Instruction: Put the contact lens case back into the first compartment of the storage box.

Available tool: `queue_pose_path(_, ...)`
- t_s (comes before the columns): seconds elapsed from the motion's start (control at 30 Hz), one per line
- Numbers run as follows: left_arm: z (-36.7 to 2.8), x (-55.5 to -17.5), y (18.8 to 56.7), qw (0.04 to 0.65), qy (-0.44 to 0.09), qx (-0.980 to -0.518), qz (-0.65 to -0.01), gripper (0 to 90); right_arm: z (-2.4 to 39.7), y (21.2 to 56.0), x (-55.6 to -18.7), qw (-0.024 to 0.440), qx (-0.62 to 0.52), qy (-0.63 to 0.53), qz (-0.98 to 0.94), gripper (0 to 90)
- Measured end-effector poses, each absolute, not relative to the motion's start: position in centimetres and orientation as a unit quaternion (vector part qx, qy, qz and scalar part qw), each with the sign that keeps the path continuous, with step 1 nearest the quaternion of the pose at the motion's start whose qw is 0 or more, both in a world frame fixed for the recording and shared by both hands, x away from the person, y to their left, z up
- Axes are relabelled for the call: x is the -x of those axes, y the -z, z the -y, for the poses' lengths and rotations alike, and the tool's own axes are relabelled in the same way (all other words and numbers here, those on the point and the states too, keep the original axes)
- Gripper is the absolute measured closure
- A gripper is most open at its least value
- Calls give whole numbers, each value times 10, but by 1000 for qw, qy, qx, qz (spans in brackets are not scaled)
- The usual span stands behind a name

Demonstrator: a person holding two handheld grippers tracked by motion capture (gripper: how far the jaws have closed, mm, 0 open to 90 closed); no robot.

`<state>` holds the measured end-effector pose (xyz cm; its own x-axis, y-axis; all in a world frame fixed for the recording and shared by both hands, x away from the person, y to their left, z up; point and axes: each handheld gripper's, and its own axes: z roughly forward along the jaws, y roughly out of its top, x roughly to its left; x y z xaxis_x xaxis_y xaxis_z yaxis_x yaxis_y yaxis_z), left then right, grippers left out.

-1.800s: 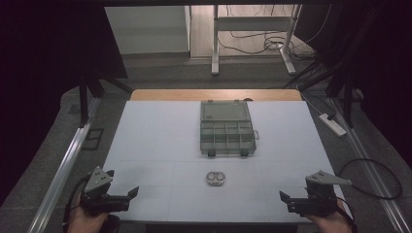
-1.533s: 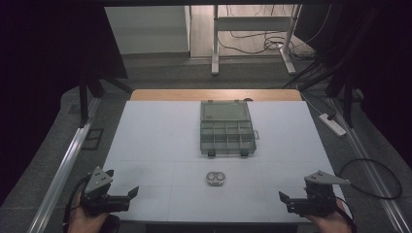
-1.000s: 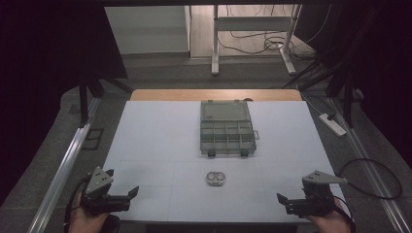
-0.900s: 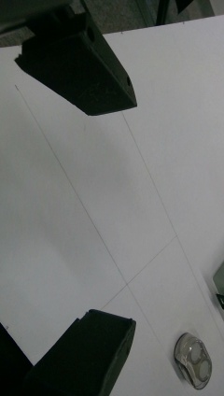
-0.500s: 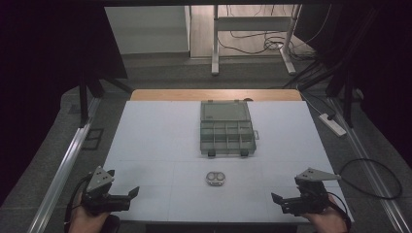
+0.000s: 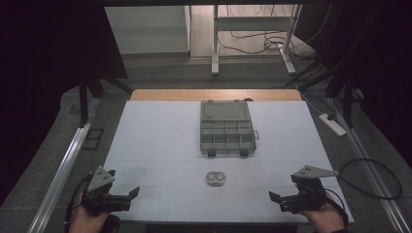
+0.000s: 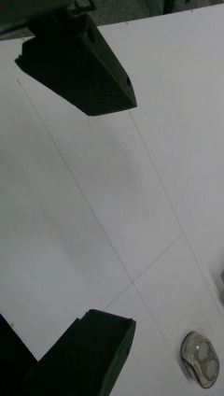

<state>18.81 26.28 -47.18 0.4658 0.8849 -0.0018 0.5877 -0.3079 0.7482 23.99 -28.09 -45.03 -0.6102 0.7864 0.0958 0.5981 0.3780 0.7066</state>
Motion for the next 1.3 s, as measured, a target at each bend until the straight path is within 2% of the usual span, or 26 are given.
queue_pose_path(0.7,-261,-191,473,343,-201,-792,-463,17,261,445,-258,110,-399,-368,-832,0)
queue_pose_path(1.3,-260,-194,474,337,-184,-800,-461,30,228,450,-282,94,-362,-350,-859,0)
